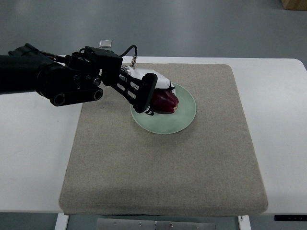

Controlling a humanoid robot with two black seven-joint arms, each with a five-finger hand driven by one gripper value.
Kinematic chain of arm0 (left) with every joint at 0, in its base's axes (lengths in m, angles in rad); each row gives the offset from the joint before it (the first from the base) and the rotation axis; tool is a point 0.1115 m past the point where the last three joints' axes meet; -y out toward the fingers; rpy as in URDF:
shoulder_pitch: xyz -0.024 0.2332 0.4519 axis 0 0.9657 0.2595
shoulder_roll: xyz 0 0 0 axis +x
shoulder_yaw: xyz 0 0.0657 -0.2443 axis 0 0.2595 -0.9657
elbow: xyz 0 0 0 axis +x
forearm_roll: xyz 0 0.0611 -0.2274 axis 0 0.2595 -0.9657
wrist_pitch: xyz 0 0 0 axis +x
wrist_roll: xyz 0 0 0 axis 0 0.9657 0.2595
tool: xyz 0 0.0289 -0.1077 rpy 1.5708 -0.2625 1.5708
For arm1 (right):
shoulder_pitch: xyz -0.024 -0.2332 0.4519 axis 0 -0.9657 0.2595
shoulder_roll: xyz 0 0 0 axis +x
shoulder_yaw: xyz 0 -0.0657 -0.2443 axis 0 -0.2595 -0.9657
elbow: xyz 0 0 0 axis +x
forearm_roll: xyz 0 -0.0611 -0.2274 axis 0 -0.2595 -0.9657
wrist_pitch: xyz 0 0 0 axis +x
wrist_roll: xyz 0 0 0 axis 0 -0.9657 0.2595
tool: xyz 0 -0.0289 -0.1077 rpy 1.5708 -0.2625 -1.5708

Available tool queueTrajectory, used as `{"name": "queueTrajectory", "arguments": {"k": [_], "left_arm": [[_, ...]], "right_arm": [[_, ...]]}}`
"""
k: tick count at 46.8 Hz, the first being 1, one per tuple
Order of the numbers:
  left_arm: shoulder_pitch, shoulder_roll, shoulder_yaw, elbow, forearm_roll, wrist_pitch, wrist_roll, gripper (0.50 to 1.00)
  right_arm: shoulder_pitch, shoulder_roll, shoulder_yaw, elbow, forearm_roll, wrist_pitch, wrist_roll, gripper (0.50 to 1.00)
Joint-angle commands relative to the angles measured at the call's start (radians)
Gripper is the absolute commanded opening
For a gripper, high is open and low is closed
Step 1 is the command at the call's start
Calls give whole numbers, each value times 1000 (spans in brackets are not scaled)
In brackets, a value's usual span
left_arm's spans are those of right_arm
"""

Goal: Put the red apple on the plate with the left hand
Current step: 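Lift the apple with the left hand and carry it onto the green plate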

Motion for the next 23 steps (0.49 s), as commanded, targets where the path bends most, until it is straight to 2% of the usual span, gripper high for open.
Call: {"name": "queueTrajectory", "arguments": {"k": [1,4,12,15,20,23], "left_arm": [[13,0,0,6,-2,0,1,604],[21,0,2,8,0,0,3,638],[24,0,2,20,-2,2,4,788],[24,0,0,20,-2,2,4,859],[24,0,0,18,-3,2,4,896],[24,0,0,17,-5,2,4,962]], "right_arm": [[0,0,0,0,0,0,0,930],[0,0,0,0,0,0,0,930],[0,0,0,0,0,0,0,930],[0,0,0,0,0,0,0,930],[0,0,0,0,0,0,0,930],[0,0,0,2,0,0,0,930]]}}
